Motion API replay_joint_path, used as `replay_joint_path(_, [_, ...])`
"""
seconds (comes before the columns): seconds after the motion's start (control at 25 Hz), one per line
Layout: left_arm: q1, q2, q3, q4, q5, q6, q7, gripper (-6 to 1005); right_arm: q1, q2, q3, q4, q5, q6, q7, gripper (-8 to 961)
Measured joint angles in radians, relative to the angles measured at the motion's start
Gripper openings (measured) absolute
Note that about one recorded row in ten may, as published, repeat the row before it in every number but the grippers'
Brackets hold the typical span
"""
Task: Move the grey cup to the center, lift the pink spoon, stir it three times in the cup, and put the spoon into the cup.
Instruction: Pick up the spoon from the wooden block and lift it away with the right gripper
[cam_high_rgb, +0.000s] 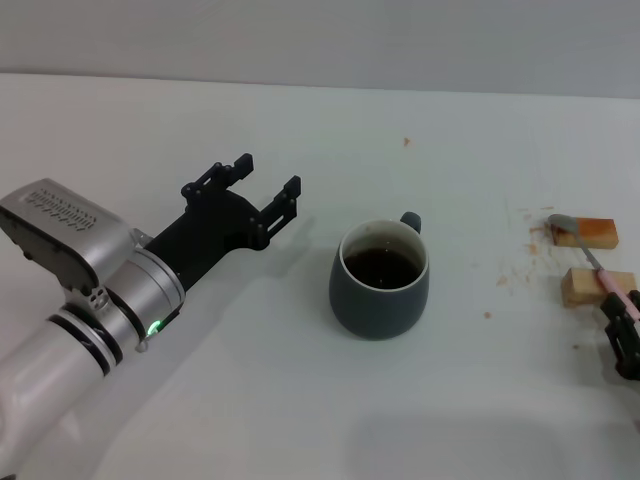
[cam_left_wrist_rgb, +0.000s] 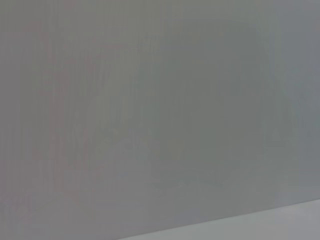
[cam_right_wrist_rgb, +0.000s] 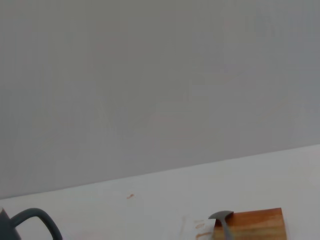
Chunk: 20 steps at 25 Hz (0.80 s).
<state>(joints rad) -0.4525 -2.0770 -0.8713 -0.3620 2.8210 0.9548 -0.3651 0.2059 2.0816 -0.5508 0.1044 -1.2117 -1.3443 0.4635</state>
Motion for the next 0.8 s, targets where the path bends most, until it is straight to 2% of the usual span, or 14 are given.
replay_joint_path(0.8, [0.022,0.000,-0.003,0.000,-0.001,0.006,0.000,689,0.018,0.000,0.001,0.000,-0.006,0.022,-0.001,133])
